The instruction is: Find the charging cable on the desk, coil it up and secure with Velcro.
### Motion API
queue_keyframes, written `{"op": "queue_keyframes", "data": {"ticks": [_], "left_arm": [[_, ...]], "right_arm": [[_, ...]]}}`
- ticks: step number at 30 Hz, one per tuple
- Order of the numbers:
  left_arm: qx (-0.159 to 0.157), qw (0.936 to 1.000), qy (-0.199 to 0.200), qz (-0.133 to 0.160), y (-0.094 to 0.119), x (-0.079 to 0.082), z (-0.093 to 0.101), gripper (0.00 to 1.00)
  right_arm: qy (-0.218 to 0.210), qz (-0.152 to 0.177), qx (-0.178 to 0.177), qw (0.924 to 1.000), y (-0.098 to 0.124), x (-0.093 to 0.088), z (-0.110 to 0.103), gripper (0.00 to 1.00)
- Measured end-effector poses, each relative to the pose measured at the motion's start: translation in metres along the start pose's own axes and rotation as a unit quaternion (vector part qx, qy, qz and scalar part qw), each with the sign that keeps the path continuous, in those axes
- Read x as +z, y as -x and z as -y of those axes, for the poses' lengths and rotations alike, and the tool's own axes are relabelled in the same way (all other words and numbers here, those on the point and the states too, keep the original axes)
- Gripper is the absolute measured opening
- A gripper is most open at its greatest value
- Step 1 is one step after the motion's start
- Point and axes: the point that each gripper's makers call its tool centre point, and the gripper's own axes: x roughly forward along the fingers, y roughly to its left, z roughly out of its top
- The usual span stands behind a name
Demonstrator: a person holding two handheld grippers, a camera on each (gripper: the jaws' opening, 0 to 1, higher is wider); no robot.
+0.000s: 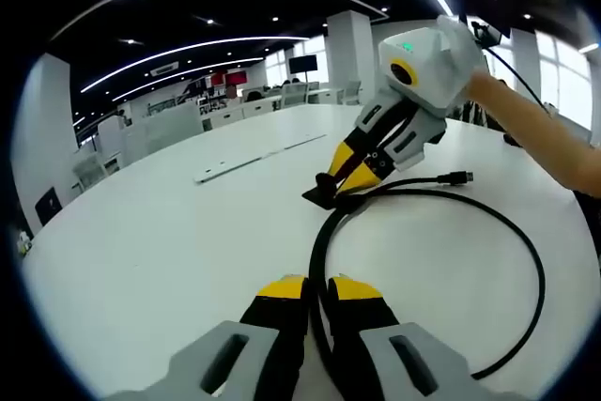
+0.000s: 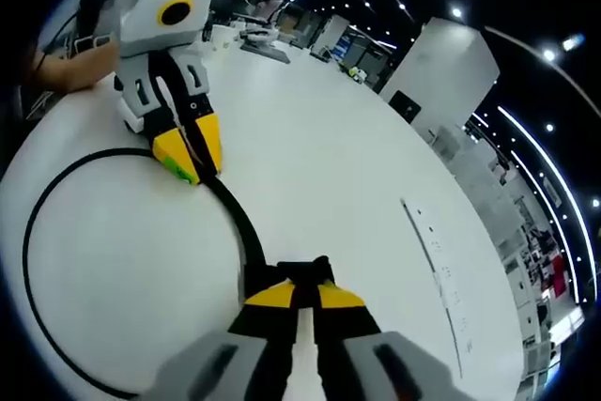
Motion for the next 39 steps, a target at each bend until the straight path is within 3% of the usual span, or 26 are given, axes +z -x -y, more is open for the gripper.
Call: {"op": "queue_keyframes", "data": {"ticks": [6,13,16,22,31,39], "left_arm": [[0.0,1.0,0.002,0.001,0.0,0.0,0.0,0.1],[0.003,1.0,0.0,0.001,0.0,0.0,0.0,0.1],[0.005,1.0,-0.002,0.001,0.0,0.0,0.0,0.1],[0.006,1.0,0.0,0.003,-0.001,0.002,-0.002,0.1],[0.01,0.9999,-0.007,0.003,-0.002,0.004,-0.003,0.09],[0.011,0.9999,-0.011,0.003,-0.002,0.004,-0.003,0.09]], "right_arm": [[-0.01,0.002,-0.013,0.9999,0.001,-0.001,0.008,0.2],[0.006,0.008,-0.018,0.9998,0.001,0.0,0.005,0.14],[0.021,0.008,-0.024,0.9995,0.0,0.002,0.008,0.19],[0.02,0.005,-0.024,0.9995,0.0,0.002,0.006,0.18],[0.078,-0.07,-0.08,0.9913,-0.007,-0.004,0.018,0.13],[0.09,-0.084,-0.088,0.9885,-0.009,-0.003,0.021,0.14]]}}
